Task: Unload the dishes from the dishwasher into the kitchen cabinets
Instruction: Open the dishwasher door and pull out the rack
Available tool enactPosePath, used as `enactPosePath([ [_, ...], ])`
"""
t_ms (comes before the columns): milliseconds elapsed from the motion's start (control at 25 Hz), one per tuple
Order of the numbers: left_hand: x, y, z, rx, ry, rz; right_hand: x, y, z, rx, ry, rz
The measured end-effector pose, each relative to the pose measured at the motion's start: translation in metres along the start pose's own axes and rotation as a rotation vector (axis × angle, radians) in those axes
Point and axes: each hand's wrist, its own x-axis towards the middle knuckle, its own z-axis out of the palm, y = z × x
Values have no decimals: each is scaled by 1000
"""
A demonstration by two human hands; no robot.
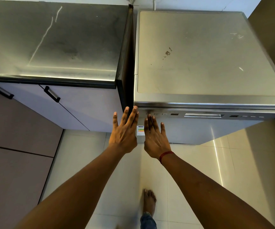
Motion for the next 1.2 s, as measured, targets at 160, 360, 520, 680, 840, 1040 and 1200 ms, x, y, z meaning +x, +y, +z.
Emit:
enactPosePath([
  [160,-3,-1,-3,25,7,36,-6,-2,-8,27,39,-53],
  [360,-3,-10,-24,80,133,94,-7,7,-31,-4,359,-186],
  [520,14,-22,-69,117,186,100,9,19,-81,-2,452,-193],
  [680,31,-32,-132,119,242,75,27,34,-135,12,449,-165],
  [840,45,-41,-185,136,322,64,47,42,-187,0,483,-208],
  [1040,68,-56,-244,99,382,39,69,38,-266,-60,564,-211],
  [1200,98,-79,-283,95,438,61,97,31,-319,-128,628,-202],
])
